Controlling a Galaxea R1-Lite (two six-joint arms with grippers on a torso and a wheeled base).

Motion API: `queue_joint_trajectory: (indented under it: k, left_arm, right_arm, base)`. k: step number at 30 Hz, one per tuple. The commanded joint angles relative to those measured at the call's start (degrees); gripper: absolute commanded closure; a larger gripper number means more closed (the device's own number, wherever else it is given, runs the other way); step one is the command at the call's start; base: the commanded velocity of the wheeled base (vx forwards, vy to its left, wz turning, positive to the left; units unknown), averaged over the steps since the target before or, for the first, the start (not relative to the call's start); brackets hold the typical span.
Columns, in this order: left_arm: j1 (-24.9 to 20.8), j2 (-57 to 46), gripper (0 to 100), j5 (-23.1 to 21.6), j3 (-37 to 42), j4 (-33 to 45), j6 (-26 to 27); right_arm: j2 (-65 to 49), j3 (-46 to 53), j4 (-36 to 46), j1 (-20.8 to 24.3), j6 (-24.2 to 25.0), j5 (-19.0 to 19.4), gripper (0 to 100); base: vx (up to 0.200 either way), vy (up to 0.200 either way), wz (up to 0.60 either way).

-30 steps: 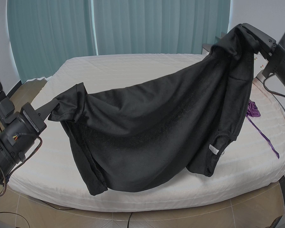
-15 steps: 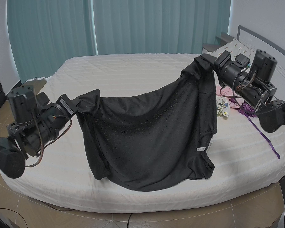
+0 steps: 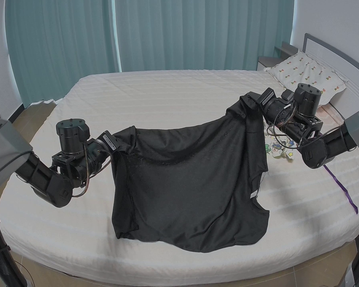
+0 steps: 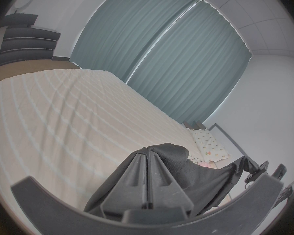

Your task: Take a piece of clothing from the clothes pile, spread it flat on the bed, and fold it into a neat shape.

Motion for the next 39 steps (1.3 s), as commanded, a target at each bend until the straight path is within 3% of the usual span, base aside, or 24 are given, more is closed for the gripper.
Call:
queue_joint_trajectory:
  k: [1,8,14,15,23,25,30,39]
  left_arm:
    - [0.45,8.95,100,0.17,-3.97,-0.05,1.42]
    - [0.54,17.12,100,0.78,-9.59,-0.22,4.76]
    - [1.51,22.04,100,2.63,-16.36,0.22,4.94]
    - [1.77,22.75,0,2.63,-17.33,0.39,4.94]
    - [3.79,27.32,0,5.00,-21.81,-0.05,6.08]
    - [5.20,28.99,0,6.67,-24.09,0.04,7.48]
    - [6.43,29.95,0,7.20,-24.80,0.13,7.75]
    - [6.52,23.98,0,6.67,-15.04,-0.22,7.22]
  right_arm:
    - [5.69,-1.75,0.38,-0.95,-0.02,-0.14,100]
    - [12.10,-3.42,0.29,-0.95,-0.02,-2.34,100]
    - [19.22,-11.42,0.64,-1.04,-0.10,-8.93,100]
    - [19.84,-11.77,0.99,-1.04,-0.10,-8.93,0]
    - [25.46,-18.98,5.39,-2.45,-0.10,-11.92,0]
    - [27.22,-22.76,8.46,-3.50,-0.19,-14.73,0]
    - [27.84,-22.58,16.73,-5.08,-1.51,-15.34,0]
    - [24.41,-13.53,17.96,-6.58,-3.18,-13.94,0]
  base:
    - [0.200,0.000,0.00]
    - [0.029,0.000,0.00]
    - [0.000,0.000,0.00]
    - [0.000,0.000,0.00]
    - [0.000,0.000,0.00]
    - [0.000,0.000,0.00]
    - [0.000,0.000,0.00]
    - [0.000,0.000,0.00]
